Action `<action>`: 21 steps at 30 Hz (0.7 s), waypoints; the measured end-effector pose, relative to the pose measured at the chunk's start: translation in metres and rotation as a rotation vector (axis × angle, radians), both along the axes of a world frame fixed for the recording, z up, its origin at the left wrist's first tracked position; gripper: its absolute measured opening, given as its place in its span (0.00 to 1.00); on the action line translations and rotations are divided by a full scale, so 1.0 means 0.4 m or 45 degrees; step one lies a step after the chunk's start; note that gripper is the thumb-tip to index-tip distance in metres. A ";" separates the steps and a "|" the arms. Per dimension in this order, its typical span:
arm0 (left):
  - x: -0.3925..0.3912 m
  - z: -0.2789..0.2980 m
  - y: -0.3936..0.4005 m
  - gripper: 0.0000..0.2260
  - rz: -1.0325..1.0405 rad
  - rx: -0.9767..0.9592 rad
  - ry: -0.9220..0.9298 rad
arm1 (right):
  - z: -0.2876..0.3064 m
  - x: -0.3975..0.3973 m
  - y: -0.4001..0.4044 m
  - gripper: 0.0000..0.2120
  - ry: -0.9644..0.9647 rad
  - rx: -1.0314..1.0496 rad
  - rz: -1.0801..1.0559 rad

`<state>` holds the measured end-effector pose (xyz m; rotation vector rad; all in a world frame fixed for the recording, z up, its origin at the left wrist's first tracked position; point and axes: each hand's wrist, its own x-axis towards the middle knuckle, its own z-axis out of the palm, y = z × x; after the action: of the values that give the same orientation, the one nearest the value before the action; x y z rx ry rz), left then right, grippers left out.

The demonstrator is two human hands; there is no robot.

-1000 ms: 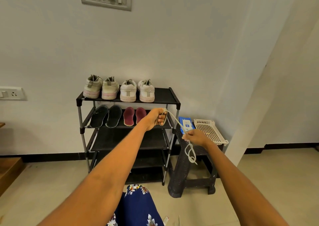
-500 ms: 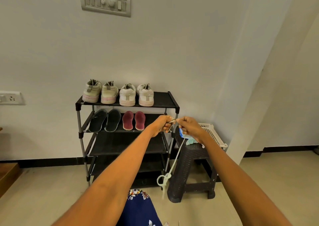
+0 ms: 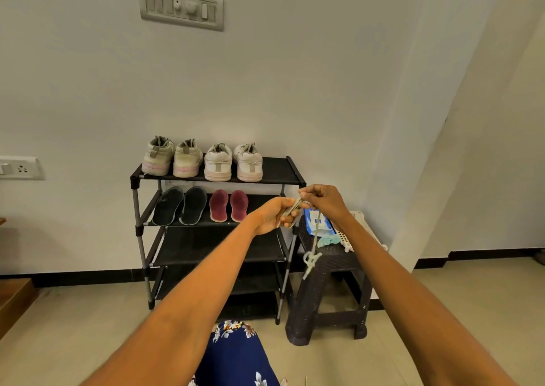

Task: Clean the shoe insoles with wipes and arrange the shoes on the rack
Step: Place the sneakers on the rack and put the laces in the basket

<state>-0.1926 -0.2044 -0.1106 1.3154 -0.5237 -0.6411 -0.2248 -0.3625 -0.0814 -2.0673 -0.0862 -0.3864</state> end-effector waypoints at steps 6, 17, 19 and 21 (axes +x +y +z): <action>-0.007 0.027 -0.034 0.13 -0.065 -0.420 0.253 | -0.026 -0.016 0.001 0.09 0.085 -0.027 -0.106; 0.004 -0.015 -0.048 0.14 0.515 0.094 -0.169 | -0.028 -0.077 0.036 0.10 0.319 -0.292 0.263; -0.005 -0.027 -0.045 0.14 0.410 0.188 -0.241 | 0.005 -0.062 0.029 0.09 0.226 -0.296 0.173; -0.019 -0.029 -0.044 0.15 0.284 0.124 -0.205 | 0.024 -0.042 0.007 0.10 0.131 -0.303 0.082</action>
<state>-0.2004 -0.2219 -0.1224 1.5012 -0.4720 -0.3816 -0.2414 -0.3599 -0.0720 -2.3094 -0.1417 -0.2384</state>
